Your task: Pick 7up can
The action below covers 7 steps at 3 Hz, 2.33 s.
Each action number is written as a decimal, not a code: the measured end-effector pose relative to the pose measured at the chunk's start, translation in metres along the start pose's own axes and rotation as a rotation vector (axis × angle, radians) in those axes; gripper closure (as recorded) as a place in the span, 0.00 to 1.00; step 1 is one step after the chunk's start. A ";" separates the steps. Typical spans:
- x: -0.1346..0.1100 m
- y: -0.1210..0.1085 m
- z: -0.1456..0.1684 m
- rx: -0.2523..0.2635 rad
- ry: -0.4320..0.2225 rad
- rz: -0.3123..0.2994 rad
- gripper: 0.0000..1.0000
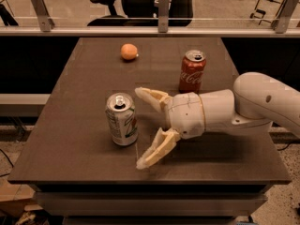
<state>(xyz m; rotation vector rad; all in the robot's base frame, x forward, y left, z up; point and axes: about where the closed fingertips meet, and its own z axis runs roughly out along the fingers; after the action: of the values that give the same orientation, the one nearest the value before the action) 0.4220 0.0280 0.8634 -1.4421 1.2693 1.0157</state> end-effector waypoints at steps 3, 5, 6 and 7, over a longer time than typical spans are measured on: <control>-0.008 -0.003 0.018 0.012 0.009 -0.034 0.51; -0.013 -0.003 0.008 0.041 -0.004 -0.053 0.97; -0.015 -0.001 -0.005 0.079 0.009 -0.048 1.00; -0.019 0.002 -0.019 0.113 0.046 -0.029 1.00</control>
Offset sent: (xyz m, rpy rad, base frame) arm 0.0045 0.0211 0.0019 -0.0131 -0.0309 -0.0202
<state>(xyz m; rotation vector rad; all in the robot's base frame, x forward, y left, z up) 0.4180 0.0133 0.8855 -1.3998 1.3141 0.8823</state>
